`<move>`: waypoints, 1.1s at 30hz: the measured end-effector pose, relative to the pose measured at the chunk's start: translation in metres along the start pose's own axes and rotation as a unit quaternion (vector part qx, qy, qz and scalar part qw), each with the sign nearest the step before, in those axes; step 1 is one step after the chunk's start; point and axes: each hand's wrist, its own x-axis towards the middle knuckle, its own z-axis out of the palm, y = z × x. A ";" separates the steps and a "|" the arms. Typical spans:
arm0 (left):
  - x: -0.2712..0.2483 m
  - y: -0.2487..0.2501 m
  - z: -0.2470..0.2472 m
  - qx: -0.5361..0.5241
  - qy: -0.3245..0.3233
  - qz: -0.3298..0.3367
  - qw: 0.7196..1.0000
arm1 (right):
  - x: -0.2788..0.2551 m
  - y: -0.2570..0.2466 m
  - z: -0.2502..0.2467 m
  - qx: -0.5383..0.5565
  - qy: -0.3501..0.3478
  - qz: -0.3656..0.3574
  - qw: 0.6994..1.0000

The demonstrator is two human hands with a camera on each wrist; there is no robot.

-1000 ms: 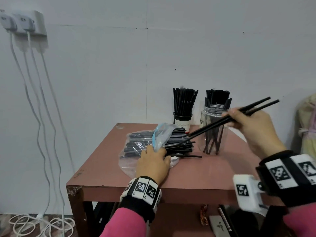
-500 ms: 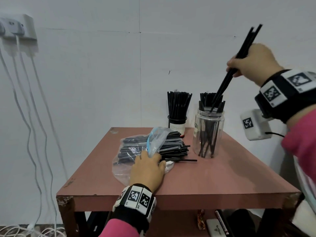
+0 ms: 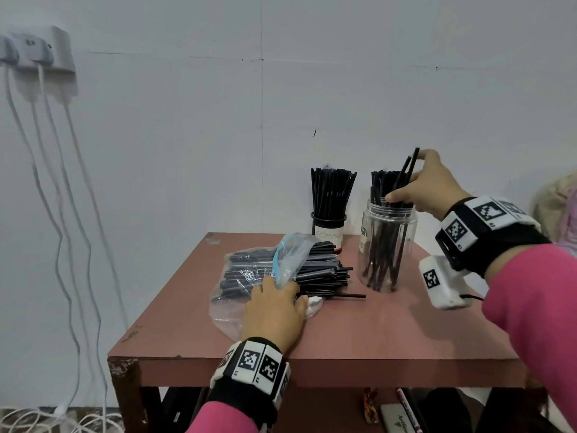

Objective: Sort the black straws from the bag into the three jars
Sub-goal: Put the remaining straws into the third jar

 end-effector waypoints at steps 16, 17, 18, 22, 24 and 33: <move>0.002 -0.001 0.003 -0.007 0.008 0.003 1.000 | -0.092 -0.026 0.010 0.080 0.153 -0.168 0.970; 0.002 -0.001 0.003 -0.009 0.009 0.004 1.000 | -0.104 -0.019 0.022 0.055 0.088 -0.149 0.983; 0.002 -0.002 0.003 -0.011 0.010 0.006 1.000 | -0.115 -0.009 0.034 0.020 0.010 -0.117 0.993; 0.001 -0.002 0.001 -0.026 0.014 0.018 0.999 | -0.151 0.032 0.078 -0.147 -0.203 0.028 0.968; 0.000 -0.001 0.000 -0.032 0.016 0.020 0.999 | -0.158 0.042 0.090 -0.184 -0.207 0.064 0.959; 0.002 0.000 0.002 -0.012 0.003 0.016 1.000 | -0.153 0.060 0.128 -0.064 -0.074 0.068 0.993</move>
